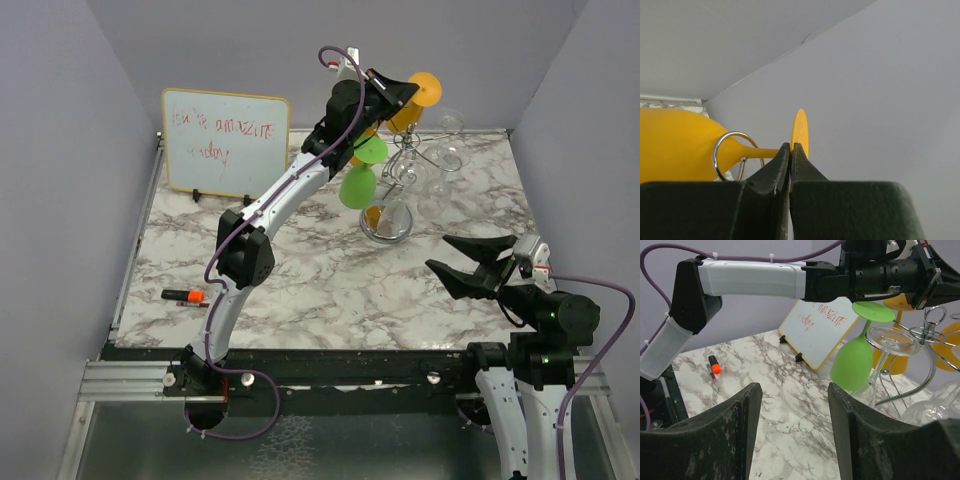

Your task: Place the wine glass upside down on the wine glass rack

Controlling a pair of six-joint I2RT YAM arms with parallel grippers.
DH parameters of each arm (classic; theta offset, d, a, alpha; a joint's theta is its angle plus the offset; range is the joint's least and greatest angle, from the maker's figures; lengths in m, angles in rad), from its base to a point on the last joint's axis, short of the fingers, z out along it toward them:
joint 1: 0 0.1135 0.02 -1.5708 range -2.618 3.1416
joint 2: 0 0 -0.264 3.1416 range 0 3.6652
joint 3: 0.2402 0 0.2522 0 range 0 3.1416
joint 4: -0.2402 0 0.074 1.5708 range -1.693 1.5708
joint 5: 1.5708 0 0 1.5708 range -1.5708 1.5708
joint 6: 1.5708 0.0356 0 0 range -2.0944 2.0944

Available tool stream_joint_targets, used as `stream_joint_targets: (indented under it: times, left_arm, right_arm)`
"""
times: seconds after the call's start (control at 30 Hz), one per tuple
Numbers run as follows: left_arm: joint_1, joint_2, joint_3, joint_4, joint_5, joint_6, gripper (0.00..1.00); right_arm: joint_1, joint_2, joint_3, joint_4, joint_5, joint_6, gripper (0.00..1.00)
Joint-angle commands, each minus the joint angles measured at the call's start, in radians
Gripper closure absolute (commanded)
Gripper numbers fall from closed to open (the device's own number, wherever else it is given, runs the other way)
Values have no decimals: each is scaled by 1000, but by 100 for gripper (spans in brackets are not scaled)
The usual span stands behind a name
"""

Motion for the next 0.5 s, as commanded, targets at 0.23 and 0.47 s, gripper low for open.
stream_joint_targets:
  times: [0.23,0.47]
  left_arm:
    - [-7,-35,-1,3,-97,7,100]
    - [-6,-50,-4,-15,-110,9,100]
  right_arm:
    - [6,-11,27,-19,27,-10,39]
    - [6,-11,31,-16,27,-6,39]
